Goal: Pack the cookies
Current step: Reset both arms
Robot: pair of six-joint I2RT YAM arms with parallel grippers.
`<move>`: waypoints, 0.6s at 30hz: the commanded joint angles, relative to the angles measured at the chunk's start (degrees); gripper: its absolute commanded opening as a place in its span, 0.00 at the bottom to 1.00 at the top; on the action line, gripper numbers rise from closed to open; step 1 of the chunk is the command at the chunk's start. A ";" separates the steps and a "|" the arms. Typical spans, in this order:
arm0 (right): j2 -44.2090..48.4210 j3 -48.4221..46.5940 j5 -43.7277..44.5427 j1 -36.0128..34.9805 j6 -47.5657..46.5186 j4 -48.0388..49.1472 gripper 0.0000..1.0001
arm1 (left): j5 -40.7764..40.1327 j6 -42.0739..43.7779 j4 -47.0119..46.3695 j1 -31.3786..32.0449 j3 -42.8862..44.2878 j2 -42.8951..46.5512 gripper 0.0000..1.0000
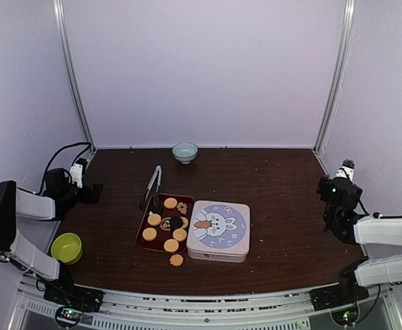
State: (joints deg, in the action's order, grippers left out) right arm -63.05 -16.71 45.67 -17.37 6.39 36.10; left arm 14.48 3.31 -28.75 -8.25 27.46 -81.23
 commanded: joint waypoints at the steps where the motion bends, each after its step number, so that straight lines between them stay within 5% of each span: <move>1: -3.41 2.69 -4.91 2.35 -2.99 13.59 1.00 | 0.08 -1.44 -19.22 -0.28 -3.74 1.41 0.98; 6: -8.68 1.72 -11.72 3.45 -6.76 20.80 1.00 | -1.73 -0.98 -34.14 1.27 -10.34 -1.22 0.98; 8: -12.58 2.86 -14.00 4.03 -8.35 27.80 1.00 | -1.77 0.45 -30.23 1.59 -9.76 0.05 0.98; 11: -11.86 0.73 -20.36 6.70 -5.77 20.84 1.00 | -1.42 0.33 -30.39 1.70 -9.23 -0.40 0.98; 13: -13.95 3.42 -25.75 10.11 -3.59 26.81 1.00 | -1.32 0.05 -32.00 1.67 -9.50 -0.74 0.98; 14: -15.87 5.67 -25.62 10.91 -4.05 34.26 1.00 | -1.38 0.11 -31.25 1.70 -9.46 -0.48 0.98; 18: -14.92 5.66 -25.75 10.97 -3.93 32.70 1.00 | -1.41 0.12 -31.53 1.68 -9.45 -0.58 0.98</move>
State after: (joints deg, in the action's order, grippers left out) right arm -77.34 -11.42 23.90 -6.81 1.89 63.13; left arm 13.45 3.05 -56.01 -6.76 17.89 -81.58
